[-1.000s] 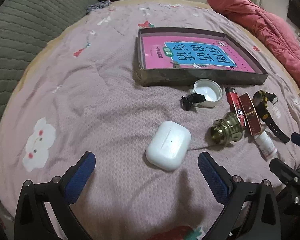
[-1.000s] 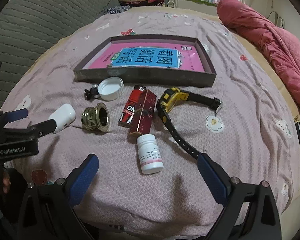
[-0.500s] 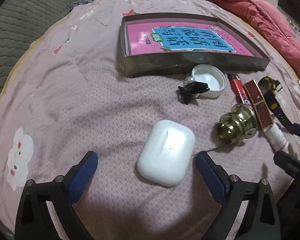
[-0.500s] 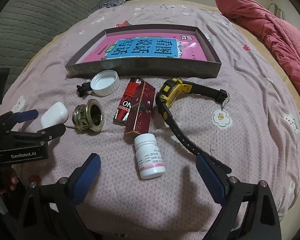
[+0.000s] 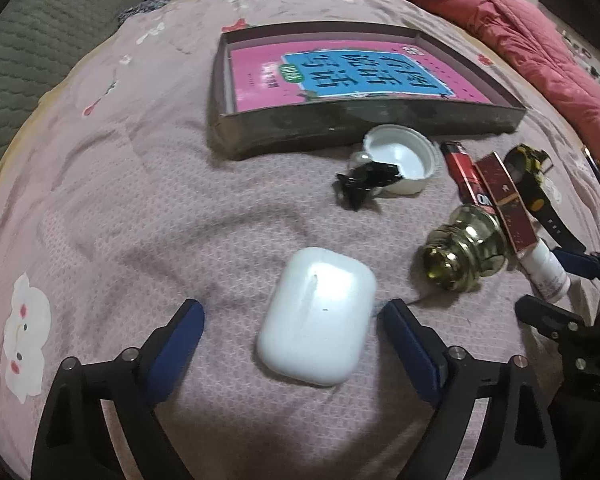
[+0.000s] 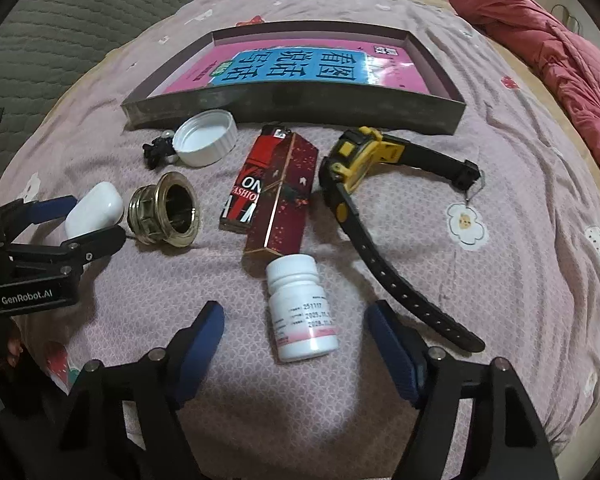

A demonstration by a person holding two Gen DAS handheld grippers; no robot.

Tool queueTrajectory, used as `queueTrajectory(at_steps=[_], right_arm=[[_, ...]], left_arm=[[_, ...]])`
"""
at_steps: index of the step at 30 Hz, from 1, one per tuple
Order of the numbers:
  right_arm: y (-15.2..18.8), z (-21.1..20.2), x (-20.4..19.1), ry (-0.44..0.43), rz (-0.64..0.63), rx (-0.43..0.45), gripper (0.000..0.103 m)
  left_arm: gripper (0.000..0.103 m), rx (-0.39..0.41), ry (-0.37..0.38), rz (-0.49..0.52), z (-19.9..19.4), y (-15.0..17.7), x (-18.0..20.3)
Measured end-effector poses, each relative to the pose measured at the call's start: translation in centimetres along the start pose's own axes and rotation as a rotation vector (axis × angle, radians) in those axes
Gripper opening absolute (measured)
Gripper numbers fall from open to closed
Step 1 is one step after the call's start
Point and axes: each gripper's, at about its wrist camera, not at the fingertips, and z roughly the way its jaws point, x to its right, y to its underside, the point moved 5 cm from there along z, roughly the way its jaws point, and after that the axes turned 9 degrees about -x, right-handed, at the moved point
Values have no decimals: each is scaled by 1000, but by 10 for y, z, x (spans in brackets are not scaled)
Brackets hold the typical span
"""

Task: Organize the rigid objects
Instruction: 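Grasp the white earbud case with the left tool while the right tool grasps the white pill bottle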

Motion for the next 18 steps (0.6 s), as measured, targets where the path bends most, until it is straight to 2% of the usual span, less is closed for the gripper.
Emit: queueTrajectory(at_steps=[10,15,17,18], right_arm=[[2,1,-8,-12,-48,-5,53],[3,0,-7,-39,-47,-11,47],[3,-1,-6,-46,-47,-11,42],[3,-1,-5,-44,-48,-12,36]], left_arm=[[83,-1,31,14,-1,1,0],[77,-1,41,12,-2,0,-5],[77,1,37,14,-2,0,-5],[76,1,35,15,-2,1,-5]])
